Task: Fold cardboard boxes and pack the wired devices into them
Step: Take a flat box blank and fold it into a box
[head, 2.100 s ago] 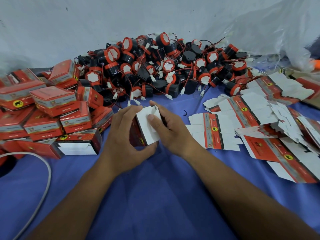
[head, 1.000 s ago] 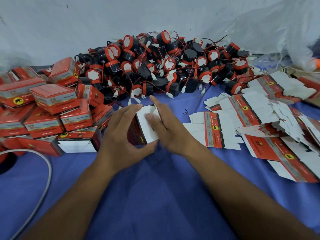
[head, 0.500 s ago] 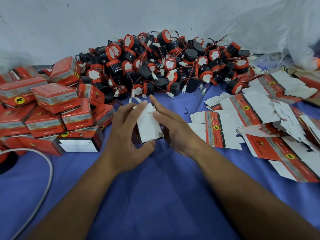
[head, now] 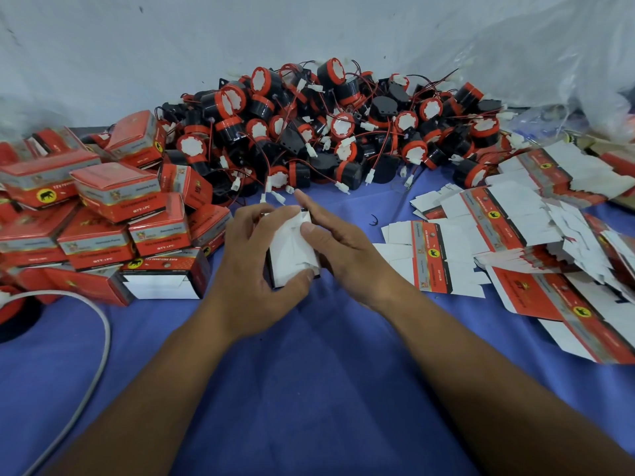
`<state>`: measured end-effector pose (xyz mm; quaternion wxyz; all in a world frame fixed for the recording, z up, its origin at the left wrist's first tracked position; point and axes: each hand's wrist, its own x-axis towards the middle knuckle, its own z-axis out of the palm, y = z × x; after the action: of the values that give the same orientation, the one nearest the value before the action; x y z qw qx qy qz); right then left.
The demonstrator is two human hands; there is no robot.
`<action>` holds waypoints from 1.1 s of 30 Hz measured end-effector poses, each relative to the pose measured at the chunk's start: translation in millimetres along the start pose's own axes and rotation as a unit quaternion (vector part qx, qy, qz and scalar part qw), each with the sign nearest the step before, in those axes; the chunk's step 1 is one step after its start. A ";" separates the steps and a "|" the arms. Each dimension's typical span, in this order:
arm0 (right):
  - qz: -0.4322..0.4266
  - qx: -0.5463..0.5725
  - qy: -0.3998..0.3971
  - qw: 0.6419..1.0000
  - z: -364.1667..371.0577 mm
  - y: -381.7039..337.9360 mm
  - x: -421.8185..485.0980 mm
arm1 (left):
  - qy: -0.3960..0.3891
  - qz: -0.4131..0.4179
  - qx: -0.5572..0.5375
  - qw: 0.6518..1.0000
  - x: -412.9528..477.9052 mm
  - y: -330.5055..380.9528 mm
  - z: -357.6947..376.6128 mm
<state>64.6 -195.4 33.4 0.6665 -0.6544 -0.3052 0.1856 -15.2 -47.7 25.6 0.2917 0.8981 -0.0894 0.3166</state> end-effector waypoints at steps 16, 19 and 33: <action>-0.042 -0.025 0.013 0.999 0.2 -4.1 -3.9 | 0.050 0.005 0.082 0.995 -0.2 3.1 -0.8; -0.074 -0.035 0.005 0.997 -1.3 -4.5 -4.6 | 0.058 -0.002 0.083 0.995 -0.5 1.8 -1.0; -0.085 -0.005 -0.079 0.993 -17.2 -0.9 -1.3 | 0.055 0.035 0.108 0.992 -1.9 0.8 1.2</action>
<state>74.6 -209.4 34.9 0.6503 -0.6127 -0.4125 0.1778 -16.4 -49.1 24.0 0.1865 0.9019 -0.0698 0.3833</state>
